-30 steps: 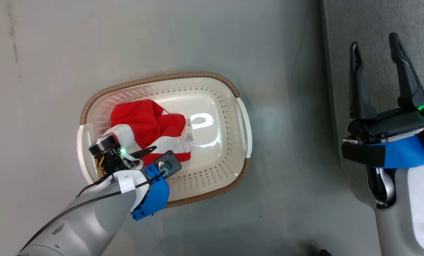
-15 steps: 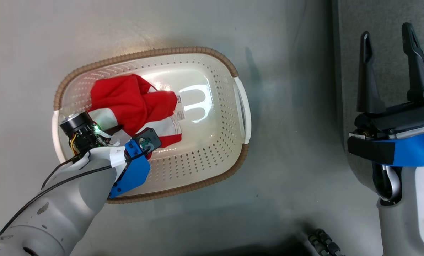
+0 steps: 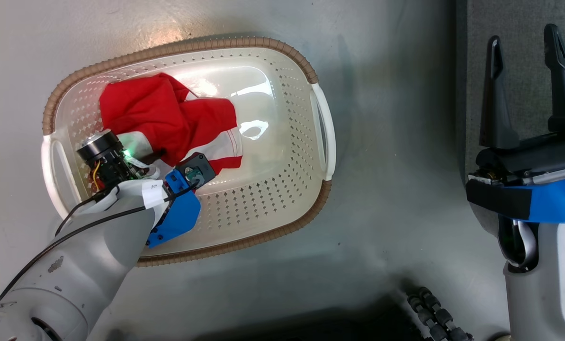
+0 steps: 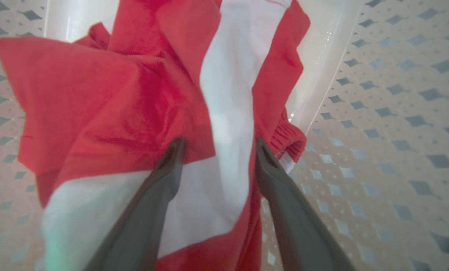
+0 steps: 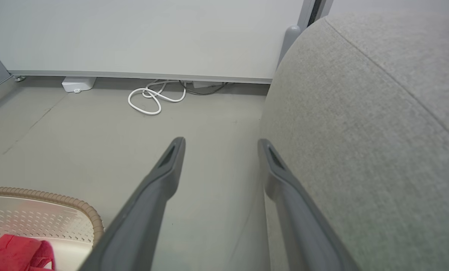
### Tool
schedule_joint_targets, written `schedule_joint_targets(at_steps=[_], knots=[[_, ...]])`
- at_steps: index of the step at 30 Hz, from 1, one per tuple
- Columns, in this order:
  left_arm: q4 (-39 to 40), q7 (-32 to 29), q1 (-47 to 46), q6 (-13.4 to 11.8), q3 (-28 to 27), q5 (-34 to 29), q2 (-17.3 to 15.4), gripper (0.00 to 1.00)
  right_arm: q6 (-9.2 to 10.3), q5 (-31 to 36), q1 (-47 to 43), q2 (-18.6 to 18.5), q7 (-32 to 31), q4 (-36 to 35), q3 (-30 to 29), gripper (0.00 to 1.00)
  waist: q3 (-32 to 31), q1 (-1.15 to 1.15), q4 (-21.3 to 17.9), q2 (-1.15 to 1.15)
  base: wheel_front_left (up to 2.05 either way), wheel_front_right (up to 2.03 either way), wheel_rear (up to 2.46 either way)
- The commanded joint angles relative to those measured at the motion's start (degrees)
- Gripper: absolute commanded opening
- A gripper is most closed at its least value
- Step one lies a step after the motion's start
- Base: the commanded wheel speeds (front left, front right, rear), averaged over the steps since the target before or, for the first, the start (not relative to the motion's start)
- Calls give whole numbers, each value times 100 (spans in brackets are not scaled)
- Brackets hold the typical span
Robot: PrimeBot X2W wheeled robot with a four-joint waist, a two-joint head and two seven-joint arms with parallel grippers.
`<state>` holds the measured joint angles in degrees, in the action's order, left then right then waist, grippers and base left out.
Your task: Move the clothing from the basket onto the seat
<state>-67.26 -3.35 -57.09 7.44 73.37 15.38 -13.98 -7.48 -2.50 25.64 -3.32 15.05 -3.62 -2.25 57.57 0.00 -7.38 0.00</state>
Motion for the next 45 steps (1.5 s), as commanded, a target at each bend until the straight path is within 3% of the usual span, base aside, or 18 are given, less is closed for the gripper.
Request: schedule_joint_targets(at_steps=[1, 2, 16, 21, 30, 35, 45], knots=[[-27, 44, -76, 2, 11, -43, 1, 12, -3, 13, 80, 20, 20, -33, -13, 100, 9, 0, -4, 0, 0, 0, 0], [-29, 62, -74, 2, 11, -36, 5, 0, -2, 19, 81, 21, 20, -27, -21, 100, 8, 0, -2, 0, 0, 0, 0], [-100, 959, -168, 3, 11, 496, 92, 0, -2, -72, 101, 41, 20, 180, 3, 100, -613, 0, 130, 0, 0, 0, 0], [-121, 1451, -69, 3, -3, 1086, 172, 0, -3, -118, -23, 42, 20, 353, 40, 100, -1180, 0, 224, 0, 0, 0, 0], [31, 1799, 226, 3, -32, 1744, 209, 0, -2, -178, -329, 41, 20, 616, 39, 100, -2171, 0, 312, 0, 0, 0, 0], [457, 1862, 319, -45, -614, 2164, 169, 0, -3, -189, -581, 33, 20, 775, -32, 100, -2785, 0, 420, 0, 0, 0, 0], [1794, 1862, 1003, -345, -1906, 1820, -168, 0, -3, -248, -896, 23, 20, 955, -18, 100, -3690, 0, 448, 0, 0, 0, 0]])
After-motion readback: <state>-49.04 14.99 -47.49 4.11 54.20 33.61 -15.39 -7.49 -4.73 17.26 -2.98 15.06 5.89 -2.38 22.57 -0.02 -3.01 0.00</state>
